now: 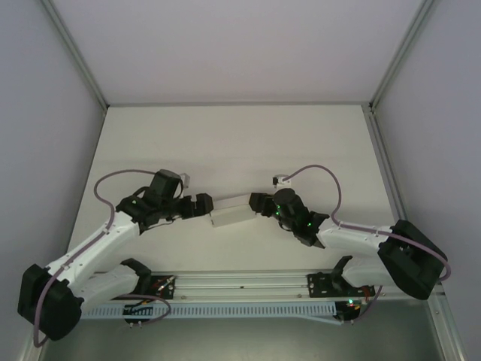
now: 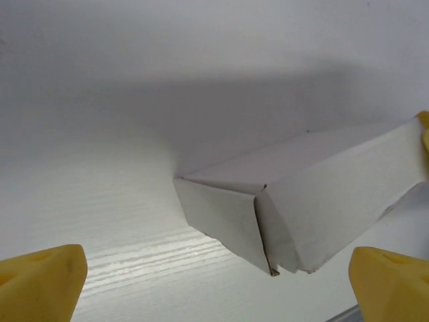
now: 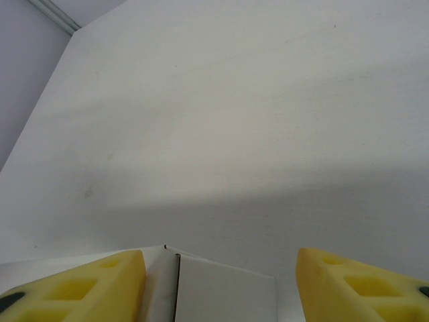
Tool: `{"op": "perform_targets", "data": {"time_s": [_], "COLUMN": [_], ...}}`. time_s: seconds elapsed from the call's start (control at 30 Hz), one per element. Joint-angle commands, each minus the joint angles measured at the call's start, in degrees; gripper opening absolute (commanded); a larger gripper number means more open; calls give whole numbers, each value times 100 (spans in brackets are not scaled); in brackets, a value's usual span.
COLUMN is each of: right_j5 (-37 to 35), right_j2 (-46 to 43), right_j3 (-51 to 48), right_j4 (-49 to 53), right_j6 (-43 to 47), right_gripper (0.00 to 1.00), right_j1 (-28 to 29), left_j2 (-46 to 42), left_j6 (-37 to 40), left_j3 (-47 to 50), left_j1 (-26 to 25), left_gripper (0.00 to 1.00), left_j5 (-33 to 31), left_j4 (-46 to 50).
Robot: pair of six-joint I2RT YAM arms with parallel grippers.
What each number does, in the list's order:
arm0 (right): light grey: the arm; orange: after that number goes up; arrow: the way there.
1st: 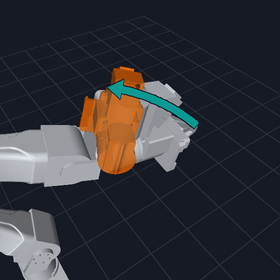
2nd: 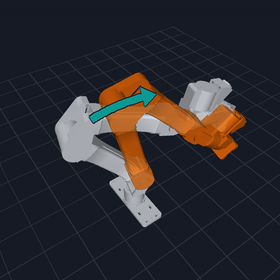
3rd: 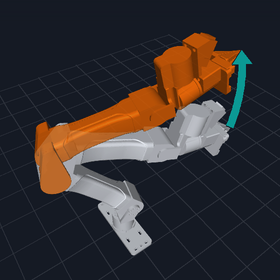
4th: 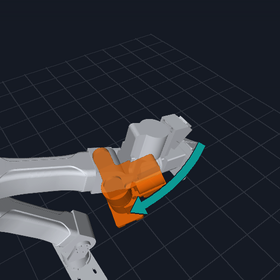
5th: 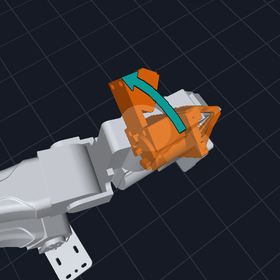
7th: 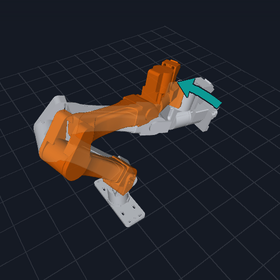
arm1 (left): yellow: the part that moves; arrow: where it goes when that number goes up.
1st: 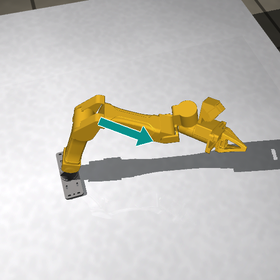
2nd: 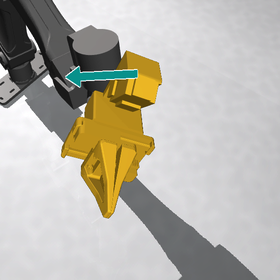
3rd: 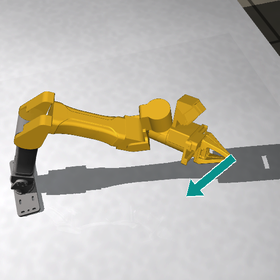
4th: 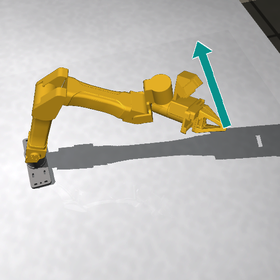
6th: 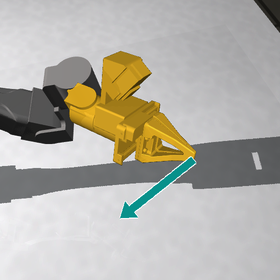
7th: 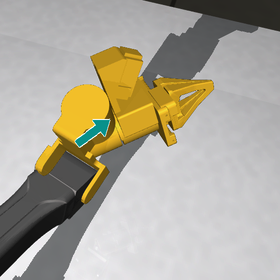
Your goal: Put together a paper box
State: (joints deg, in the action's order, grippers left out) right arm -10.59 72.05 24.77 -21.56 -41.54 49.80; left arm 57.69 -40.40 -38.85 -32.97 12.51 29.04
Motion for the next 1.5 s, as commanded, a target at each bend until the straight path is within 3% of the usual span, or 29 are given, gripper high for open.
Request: {"op": "perform_targets", "data": {"time_s": [0.0,0.2,0.47,0.67,0.93,1.07,1.17,1.33,1.47], "right_j5": [-74,-41,-48,389,737,861,726,511,547], "right_j2": [320,443,502,672,961,1115,1145,1147,1032], "right_j3": [-306,-306,-424,-679,-1082,-1160,-1216,-1312,-1200], "right_j4": [1598,1574,1329,600,-543,-720,-795,-868,-734], "right_j6": [294,312,389,959,1652,2086,2285,2426,2347], "right_gripper": [60,60,59,57,49,42,40,25,25], "right_j1": [65,65,65,58,65,112,177,231,235], "left_j2": [111,328,162,516,716,1048,1180,1152,941], "left_j6": [-96,-176,-257,-550,-502,-422,-365,-378,-392], "left_j3": [339,921,1505,2012,2304,2314,2264,2126,1916], "left_j1": [82,240,452,519,520,515,524,509,468], "left_gripper": [98,81,65,34,15,0,0,0,0], "left_j5": [467,870,952,1367,1489,1456,1454,1424,1419], "left_j4": [-790,-1398,-1731,-2519,-2789,-2772,-2768,-2499,-2235]}}
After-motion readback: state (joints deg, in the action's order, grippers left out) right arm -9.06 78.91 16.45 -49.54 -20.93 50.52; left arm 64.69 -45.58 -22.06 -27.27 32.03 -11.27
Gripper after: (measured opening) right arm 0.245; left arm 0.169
